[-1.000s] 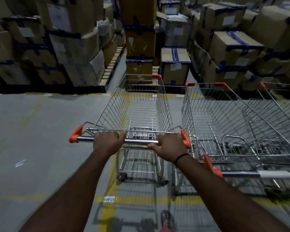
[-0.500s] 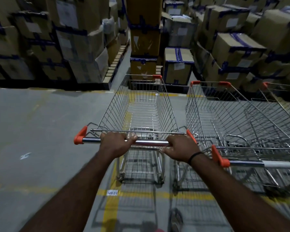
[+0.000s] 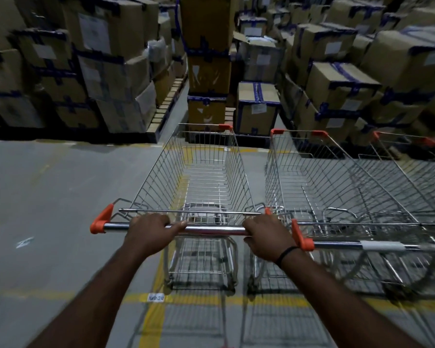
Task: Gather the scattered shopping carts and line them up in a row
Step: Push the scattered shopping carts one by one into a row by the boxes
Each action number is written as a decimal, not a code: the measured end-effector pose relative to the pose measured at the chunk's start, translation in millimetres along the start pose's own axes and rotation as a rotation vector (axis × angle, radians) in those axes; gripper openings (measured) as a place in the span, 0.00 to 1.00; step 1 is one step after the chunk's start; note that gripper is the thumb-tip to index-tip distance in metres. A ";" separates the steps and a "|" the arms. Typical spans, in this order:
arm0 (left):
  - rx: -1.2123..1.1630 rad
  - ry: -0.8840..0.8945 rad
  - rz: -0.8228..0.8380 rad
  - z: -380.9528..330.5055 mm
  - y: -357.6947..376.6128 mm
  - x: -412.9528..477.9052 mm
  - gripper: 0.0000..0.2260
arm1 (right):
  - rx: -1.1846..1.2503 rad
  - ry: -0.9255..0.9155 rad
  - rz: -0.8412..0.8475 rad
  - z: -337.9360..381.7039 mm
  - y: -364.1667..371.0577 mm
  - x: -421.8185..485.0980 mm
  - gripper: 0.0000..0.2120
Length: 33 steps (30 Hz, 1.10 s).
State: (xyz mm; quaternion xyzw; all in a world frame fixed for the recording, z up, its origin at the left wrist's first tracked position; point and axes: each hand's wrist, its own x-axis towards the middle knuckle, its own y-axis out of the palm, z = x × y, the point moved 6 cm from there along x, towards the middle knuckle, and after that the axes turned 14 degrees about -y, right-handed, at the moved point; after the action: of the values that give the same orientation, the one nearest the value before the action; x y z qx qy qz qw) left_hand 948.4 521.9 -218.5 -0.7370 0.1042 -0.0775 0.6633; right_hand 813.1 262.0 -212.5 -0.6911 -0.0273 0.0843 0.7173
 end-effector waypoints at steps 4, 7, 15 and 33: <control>0.024 0.006 -0.085 11.5 -3.3 -5.0 0.43 | 0.023 -0.014 -0.034 0.3 0.7 -10.8 0.08; 0.016 0.015 -0.104 7.4 -0.8 -15.2 0.41 | 0.023 -0.009 -0.041 -1.7 6.3 -19.2 0.06; -0.056 0.046 -0.091 3.4 -0.4 -37.1 0.35 | -0.005 -0.005 -0.104 1.5 9.9 -39.5 0.10; 0.002 0.070 0.259 -8.4 -0.7 -59.0 0.36 | -0.036 0.057 0.024 8.4 -2.1 -66.2 0.09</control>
State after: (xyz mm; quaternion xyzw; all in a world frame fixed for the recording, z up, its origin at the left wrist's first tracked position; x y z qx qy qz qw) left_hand 889.3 529.1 -215.4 -0.7134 0.2217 -0.0168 0.6645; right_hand 746.8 259.7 -205.0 -0.7063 -0.0002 0.0729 0.7042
